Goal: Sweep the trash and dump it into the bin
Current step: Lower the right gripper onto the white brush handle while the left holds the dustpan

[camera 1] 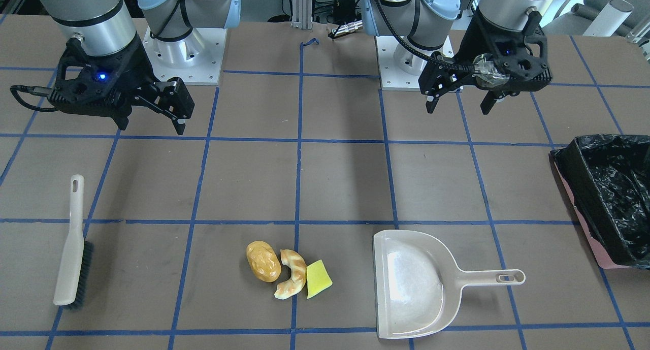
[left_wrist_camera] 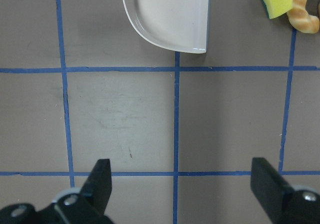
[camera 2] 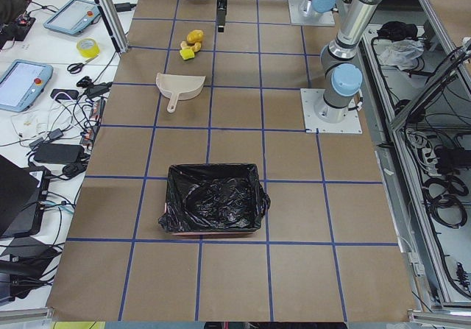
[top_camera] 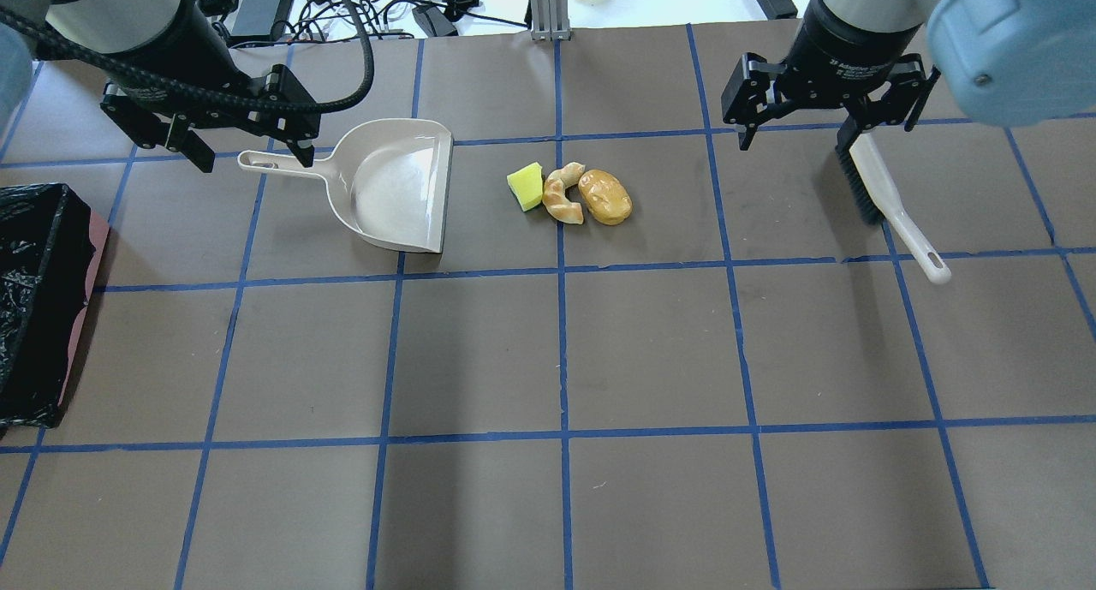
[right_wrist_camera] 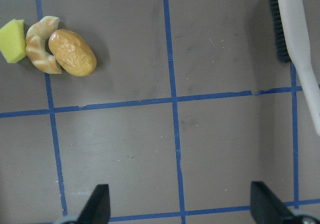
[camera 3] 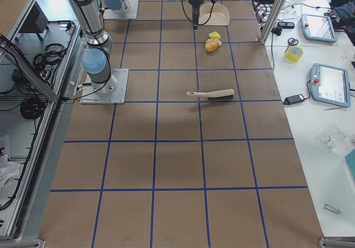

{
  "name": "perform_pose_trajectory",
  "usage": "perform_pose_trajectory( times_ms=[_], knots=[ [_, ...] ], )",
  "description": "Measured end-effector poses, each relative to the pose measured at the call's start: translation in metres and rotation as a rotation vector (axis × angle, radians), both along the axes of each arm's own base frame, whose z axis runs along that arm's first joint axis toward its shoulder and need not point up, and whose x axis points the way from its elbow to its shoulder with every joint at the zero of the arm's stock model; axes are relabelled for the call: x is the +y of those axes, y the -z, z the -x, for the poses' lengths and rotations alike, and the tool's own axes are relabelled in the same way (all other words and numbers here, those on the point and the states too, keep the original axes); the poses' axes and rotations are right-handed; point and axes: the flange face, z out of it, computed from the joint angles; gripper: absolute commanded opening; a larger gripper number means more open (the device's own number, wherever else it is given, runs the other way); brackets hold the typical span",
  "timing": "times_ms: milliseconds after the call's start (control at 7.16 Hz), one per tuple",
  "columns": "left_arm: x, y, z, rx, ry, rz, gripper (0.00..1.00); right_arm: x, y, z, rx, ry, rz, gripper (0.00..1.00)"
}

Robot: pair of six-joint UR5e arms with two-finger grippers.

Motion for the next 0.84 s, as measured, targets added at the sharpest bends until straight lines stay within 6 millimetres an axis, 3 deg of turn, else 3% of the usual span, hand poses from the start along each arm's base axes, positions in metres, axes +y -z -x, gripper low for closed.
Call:
perform_pose_trajectory(
  times_ms=[559,698,838],
  knots=[
    [-0.001,-0.002,-0.003,-0.007,0.06,0.004,1.0,-0.01,0.0,0.007,0.014,-0.005,0.044,1.0],
    [-0.003,-0.001,-0.008,-0.018,0.189,0.007,1.0,-0.018,0.008,0.017,0.023,-0.01,0.038,1.0],
    [-0.01,0.004,-0.017,-0.032,0.344,0.001,1.0,-0.031,0.03,0.038,0.031,-0.018,-0.005,1.0]
  ],
)
